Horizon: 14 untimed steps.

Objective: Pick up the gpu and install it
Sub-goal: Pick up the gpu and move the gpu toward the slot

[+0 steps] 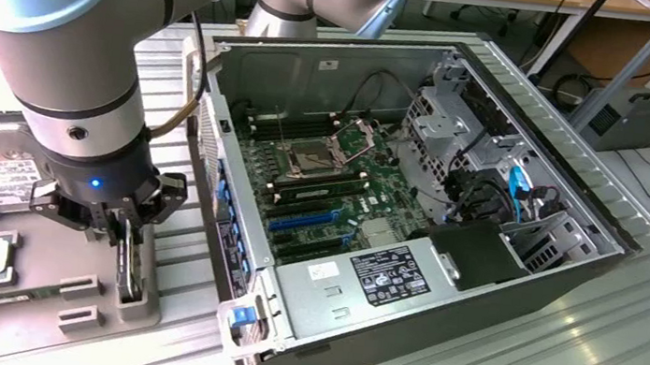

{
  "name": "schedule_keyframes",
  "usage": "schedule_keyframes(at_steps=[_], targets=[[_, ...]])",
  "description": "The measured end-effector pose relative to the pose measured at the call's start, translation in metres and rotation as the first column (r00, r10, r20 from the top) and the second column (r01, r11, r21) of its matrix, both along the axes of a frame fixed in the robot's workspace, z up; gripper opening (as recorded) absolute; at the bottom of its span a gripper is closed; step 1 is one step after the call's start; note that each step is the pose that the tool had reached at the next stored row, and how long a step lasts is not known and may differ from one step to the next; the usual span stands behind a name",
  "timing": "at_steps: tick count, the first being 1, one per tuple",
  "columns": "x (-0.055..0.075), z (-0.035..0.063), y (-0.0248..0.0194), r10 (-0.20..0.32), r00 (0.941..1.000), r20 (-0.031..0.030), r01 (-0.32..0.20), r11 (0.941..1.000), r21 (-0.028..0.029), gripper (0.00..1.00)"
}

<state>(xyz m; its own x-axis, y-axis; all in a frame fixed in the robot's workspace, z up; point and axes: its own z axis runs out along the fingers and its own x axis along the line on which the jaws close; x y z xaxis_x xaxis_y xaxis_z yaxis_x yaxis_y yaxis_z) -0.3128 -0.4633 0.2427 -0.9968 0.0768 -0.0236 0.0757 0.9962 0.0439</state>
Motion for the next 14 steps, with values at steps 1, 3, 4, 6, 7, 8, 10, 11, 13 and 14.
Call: schedule_keyframes(at_steps=[1,3,4,6,7,8,10,11,13,14], targets=[[0.0000,0.0000,0.0000,0.000,1.0000,-0.0001,0.000,1.0000,0.0000,0.27],[0.0000,0.0000,0.0000,0.000,1.0000,0.0000,0.000,1.0000,0.0000,0.27],[0.0000,0.0000,0.0000,0.000,1.0000,0.0000,0.000,1.0000,0.0000,0.27],[0.0000,0.0000,0.0000,0.000,1.0000,0.0000,0.000,1.0000,0.0000,0.27],[0.0000,0.0000,0.0000,0.001,1.0000,0.0000,-0.001,1.0000,0.0000,0.27],[0.0000,0.0000,0.0000,0.008,1.0000,0.0000,-0.008,1.0000,0.0000,0.27],[0.0002,-0.0001,0.0000,0.030,0.9995,0.0002,-0.030,0.9995,0.0000,0.27],[0.0003,-0.0001,0.0000,0.040,0.9992,0.0002,-0.040,0.9992,0.0001,0.27],[0.0003,0.0000,0.0000,0.042,0.9991,0.0001,-0.042,0.9991,0.0001,0.27],[0.0003,0.0000,0.0000,0.042,0.9991,0.0001,-0.042,0.9991,0.0001,0.27]])
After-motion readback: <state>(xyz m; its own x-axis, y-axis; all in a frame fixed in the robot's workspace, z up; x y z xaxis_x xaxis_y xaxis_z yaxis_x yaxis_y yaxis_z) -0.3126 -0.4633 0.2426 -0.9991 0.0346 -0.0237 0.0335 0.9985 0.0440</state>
